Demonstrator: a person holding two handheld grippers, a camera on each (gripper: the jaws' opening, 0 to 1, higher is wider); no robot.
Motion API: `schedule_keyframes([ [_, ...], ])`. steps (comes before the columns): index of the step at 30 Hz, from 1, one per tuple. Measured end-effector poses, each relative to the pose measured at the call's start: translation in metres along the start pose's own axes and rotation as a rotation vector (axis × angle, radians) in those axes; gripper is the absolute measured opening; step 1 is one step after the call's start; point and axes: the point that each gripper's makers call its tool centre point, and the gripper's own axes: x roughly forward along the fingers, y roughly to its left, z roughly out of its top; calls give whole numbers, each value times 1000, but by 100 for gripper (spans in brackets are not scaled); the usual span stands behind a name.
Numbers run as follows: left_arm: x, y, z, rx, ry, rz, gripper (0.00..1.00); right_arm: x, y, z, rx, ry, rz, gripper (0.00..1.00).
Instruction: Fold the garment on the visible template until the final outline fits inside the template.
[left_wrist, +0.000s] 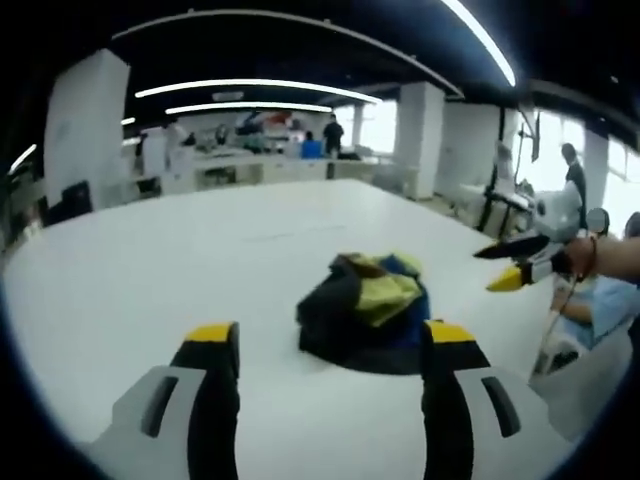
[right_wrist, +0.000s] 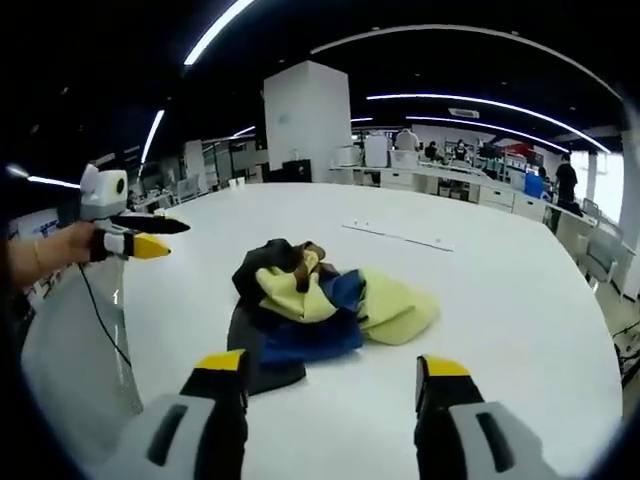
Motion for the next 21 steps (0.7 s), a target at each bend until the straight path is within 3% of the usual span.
schedule_keyframes([
  [10,28,-4,-9,-40,26,-51,64,32,0,1,32,21,31,61],
  [21,59,5,-23,-30,70,-60,53,60,-5,-12,36,63,35,49],
])
